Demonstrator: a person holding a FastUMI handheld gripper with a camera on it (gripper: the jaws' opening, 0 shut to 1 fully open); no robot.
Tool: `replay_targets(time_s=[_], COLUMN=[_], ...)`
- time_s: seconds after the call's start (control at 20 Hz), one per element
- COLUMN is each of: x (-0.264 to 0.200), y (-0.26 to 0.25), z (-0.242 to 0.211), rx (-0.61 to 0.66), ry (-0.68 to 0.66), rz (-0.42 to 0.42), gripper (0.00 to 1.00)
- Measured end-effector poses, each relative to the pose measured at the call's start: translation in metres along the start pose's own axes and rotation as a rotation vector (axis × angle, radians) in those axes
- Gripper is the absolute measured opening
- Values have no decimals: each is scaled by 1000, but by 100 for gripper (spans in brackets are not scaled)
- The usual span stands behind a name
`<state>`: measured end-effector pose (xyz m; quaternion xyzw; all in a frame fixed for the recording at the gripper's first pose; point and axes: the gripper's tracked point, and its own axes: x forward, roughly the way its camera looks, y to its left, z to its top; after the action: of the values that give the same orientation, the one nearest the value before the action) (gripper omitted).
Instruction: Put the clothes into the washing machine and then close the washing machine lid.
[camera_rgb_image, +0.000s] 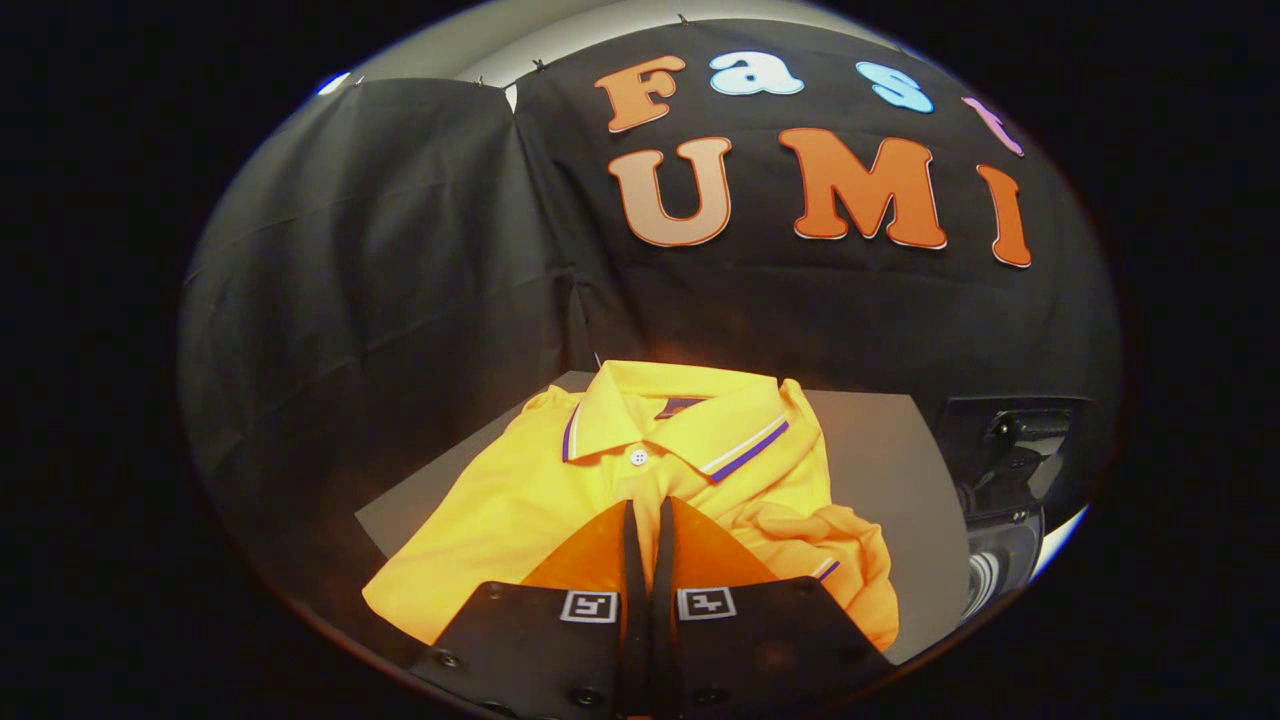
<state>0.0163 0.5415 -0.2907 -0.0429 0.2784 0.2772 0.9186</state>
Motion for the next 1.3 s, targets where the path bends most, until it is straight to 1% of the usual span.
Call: replay_targets(time_s=[0.25, 0.45, 0.55, 0.65, 0.8, 0.95, 1.1, 1.3], x=[-34, -71, -85, -99, -117, -128, -138, -145], y=[-50, -83, -101, -124, -166, -209, -253, -295], z=[18, 60, 76, 95, 110, 114, 107, 93], rx=[14, -40, -55, -44, -52, -34, -26, -15], ry=[-89, -230, -265, -305, -336, -341, -334, -319], rz=[-51, -57, -58, -69, -110, -145, -189, -209], gripper=[8, 8, 8, 8, 8, 8, 8, 8])
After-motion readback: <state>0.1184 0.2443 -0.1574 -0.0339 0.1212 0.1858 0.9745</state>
